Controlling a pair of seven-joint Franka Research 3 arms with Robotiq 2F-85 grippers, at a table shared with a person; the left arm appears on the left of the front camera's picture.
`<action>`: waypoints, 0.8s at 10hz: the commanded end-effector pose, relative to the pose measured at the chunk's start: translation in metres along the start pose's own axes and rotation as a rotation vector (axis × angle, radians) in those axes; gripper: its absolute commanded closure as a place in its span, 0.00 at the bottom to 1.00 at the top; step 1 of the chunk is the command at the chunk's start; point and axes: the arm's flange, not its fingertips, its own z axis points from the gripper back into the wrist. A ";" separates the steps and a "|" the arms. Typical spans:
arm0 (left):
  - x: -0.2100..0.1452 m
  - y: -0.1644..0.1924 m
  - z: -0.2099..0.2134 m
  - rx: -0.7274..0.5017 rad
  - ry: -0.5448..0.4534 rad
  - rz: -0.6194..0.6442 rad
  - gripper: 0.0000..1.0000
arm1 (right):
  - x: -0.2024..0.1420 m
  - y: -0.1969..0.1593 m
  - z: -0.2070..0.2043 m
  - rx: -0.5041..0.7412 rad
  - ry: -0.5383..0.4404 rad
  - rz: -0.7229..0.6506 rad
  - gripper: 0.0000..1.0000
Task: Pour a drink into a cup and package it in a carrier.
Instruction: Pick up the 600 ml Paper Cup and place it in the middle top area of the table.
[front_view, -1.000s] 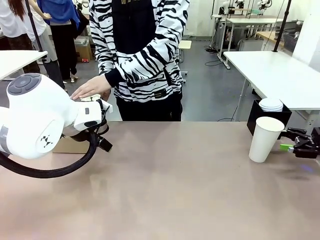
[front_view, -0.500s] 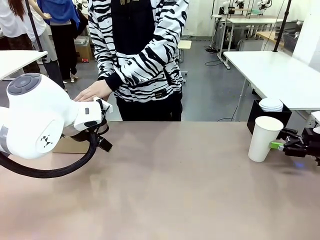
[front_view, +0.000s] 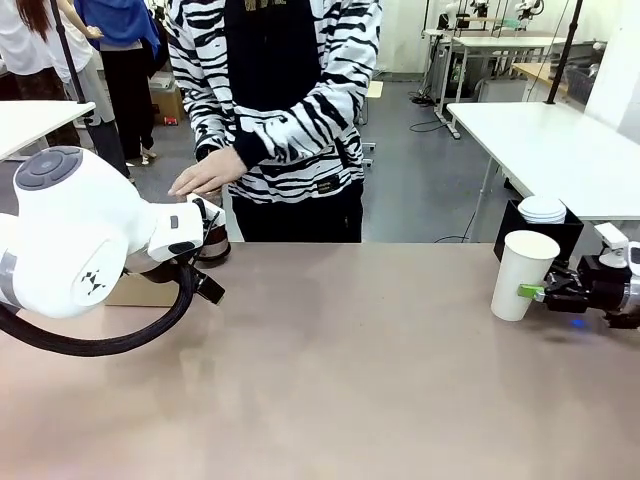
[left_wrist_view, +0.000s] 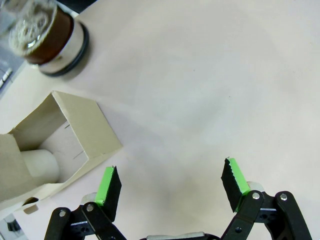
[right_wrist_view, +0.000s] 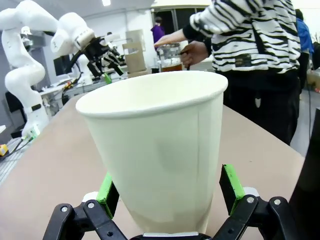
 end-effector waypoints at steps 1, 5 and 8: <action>0.000 0.000 0.000 -0.001 -0.001 0.000 0.00 | -0.003 -0.009 -0.010 0.024 -0.019 0.019 0.00; 0.000 0.000 0.000 -0.001 -0.001 0.000 0.00 | -0.002 -0.012 -0.018 0.054 -0.024 0.024 0.20; 0.000 0.000 0.000 -0.001 -0.001 0.000 0.00 | -0.003 -0.008 -0.017 0.045 -0.009 0.005 0.20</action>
